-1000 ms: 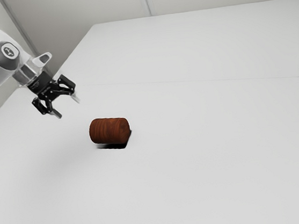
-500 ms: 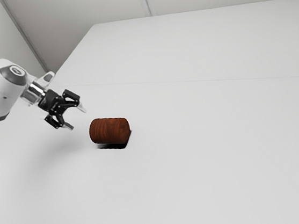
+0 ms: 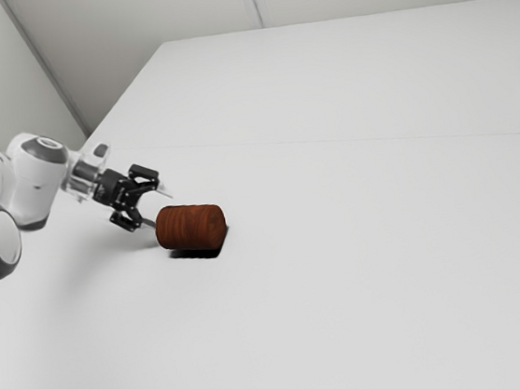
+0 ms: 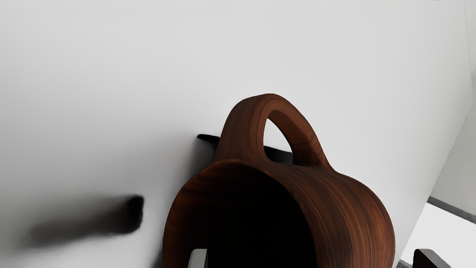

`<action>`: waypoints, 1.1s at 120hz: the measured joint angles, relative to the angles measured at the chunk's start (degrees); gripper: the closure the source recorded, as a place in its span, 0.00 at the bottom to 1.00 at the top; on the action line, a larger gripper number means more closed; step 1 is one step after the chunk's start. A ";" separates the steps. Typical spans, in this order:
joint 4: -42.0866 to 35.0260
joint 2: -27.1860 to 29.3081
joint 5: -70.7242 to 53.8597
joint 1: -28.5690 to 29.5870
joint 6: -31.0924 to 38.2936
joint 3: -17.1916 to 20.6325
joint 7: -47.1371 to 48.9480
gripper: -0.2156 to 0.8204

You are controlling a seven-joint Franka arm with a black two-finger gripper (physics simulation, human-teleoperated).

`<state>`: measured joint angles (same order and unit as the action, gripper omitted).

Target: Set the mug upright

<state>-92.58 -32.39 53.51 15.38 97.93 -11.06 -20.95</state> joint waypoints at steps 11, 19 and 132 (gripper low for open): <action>-1.87 0.00 3.76 -0.15 -0.34 0.33 -0.51 0.21; -2.45 0.00 5.71 -0.17 -0.63 0.44 -0.81 0.21; -8.83 17.48 -20.60 -8.91 5.37 1.90 1.96 0.92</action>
<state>-101.41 -14.91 32.91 6.47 103.31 -9.16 -18.99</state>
